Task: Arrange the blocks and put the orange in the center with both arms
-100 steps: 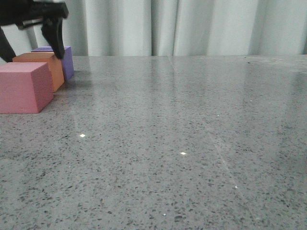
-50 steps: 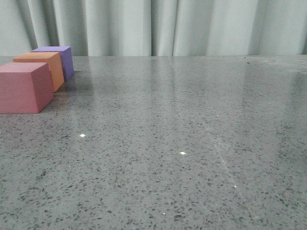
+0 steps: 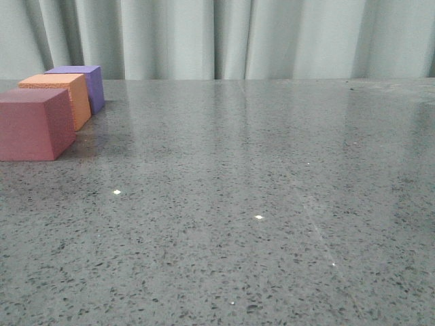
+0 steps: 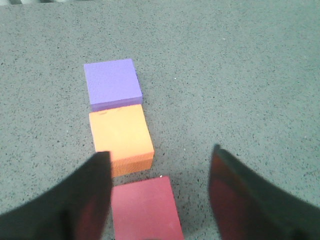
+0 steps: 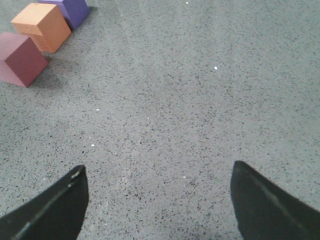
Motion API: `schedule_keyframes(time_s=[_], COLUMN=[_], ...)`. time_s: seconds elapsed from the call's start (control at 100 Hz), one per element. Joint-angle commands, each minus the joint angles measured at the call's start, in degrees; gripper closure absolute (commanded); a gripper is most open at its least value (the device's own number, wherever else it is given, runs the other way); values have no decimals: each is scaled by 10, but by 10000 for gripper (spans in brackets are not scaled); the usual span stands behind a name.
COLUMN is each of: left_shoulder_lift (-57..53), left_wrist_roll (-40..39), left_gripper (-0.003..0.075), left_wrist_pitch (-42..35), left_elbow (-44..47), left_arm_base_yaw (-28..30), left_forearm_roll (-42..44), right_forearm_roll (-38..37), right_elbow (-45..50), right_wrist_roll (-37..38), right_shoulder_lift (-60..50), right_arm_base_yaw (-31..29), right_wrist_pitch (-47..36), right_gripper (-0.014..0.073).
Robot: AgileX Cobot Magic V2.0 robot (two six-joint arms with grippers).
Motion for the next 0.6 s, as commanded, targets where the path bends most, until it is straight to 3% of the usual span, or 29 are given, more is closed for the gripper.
schedule_keyframes(time_s=[0.0, 0.08, 0.19, 0.36, 0.59], left_shoulder_lift=[-44, -71, -109, -160, -242], left_wrist_roll=[-4, -4, -4, -3, 2], left_gripper=[484, 591, 717, 739, 739], left_wrist_pitch=[-73, -85, -86, -95, -154], left_elbow=[21, 58, 100, 162, 249], left_arm_base_yaw=[-5, -5, -5, -5, -5], left_forearm_roll=[3, 3, 4, 9, 13], right_forearm_roll=[-15, -15, -15, -15, -24], right_elbow=[10, 35, 59, 80, 97], right_wrist_roll=[-6, -6, -6, -6, -6], right_shoulder_lift=[-17, -33, -55, -85, -128], right_arm_base_yaw=[0, 0, 0, 0, 0], right_wrist_pitch=[-72, -88, -92, -93, -100], right_gripper=[67, 179, 414, 708, 715])
